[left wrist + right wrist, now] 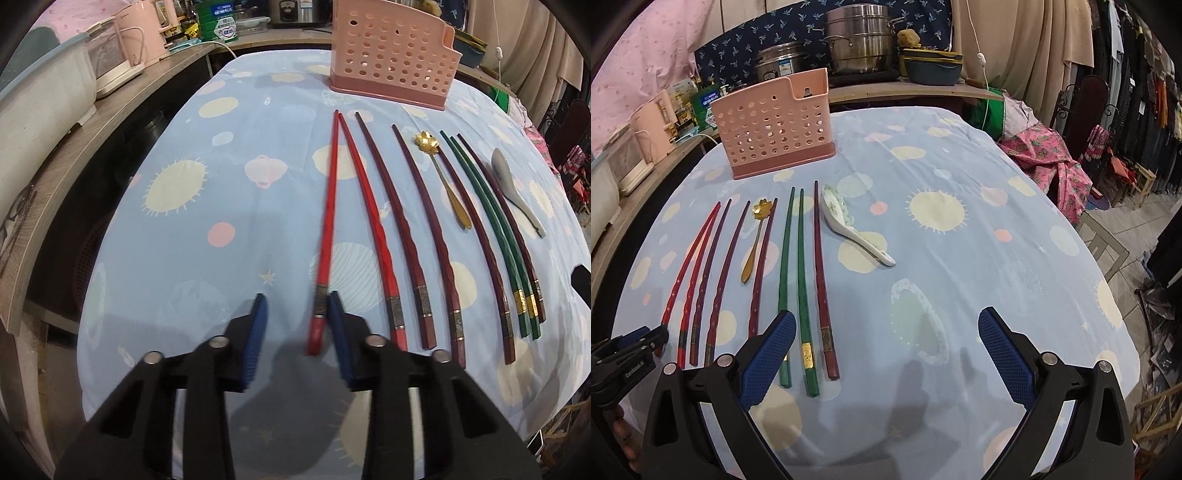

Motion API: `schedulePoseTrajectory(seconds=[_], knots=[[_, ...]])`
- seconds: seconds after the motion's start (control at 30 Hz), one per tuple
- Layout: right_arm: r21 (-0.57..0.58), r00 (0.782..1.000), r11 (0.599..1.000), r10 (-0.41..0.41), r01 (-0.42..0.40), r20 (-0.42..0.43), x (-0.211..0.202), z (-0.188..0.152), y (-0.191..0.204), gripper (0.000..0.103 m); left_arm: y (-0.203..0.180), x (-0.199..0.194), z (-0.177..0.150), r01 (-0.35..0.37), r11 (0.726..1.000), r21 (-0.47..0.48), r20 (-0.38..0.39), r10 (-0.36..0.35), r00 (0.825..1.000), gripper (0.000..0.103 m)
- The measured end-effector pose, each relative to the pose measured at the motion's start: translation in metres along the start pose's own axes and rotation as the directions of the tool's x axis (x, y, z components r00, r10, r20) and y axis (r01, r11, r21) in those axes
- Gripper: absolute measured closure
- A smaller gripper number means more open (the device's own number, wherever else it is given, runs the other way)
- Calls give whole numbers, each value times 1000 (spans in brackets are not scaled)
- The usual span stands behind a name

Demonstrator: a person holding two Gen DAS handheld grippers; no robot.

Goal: Organize utensils
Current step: 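Grasp a red chopstick with the left tool while the right tool grasps the white ceramic spoon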

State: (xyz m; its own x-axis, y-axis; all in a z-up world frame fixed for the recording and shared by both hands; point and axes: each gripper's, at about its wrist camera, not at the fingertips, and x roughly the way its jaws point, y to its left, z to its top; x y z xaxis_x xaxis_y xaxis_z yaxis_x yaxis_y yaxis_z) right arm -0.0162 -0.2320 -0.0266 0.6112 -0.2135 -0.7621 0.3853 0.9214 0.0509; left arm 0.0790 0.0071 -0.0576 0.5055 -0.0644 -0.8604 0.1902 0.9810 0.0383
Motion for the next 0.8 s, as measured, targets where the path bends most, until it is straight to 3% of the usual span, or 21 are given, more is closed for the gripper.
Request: schedulePoseTrajectory(seconds=[0.1, 0.2, 0.53, 0.8], knots=[[-15, 1000, 1000, 5, -5, -6, 14, 8, 0, 23, -1, 1, 2, 15, 1000, 6, -4, -15, 1000, 93], [-29, 1000, 999, 14, -14, -16, 30, 19, 0, 38, -2, 1, 2, 21, 1000, 5, -9, -21, 1000, 94], [-49, 994, 995, 81, -85, -68, 77, 40, 7, 60, -3, 4, 5, 22, 1000, 5, -23, -22, 999, 94], [-77, 991, 991, 107, -114, -85, 86, 41, 10, 86, 1, 3, 6, 56, 998, -20, -29, -57, 998, 94]])
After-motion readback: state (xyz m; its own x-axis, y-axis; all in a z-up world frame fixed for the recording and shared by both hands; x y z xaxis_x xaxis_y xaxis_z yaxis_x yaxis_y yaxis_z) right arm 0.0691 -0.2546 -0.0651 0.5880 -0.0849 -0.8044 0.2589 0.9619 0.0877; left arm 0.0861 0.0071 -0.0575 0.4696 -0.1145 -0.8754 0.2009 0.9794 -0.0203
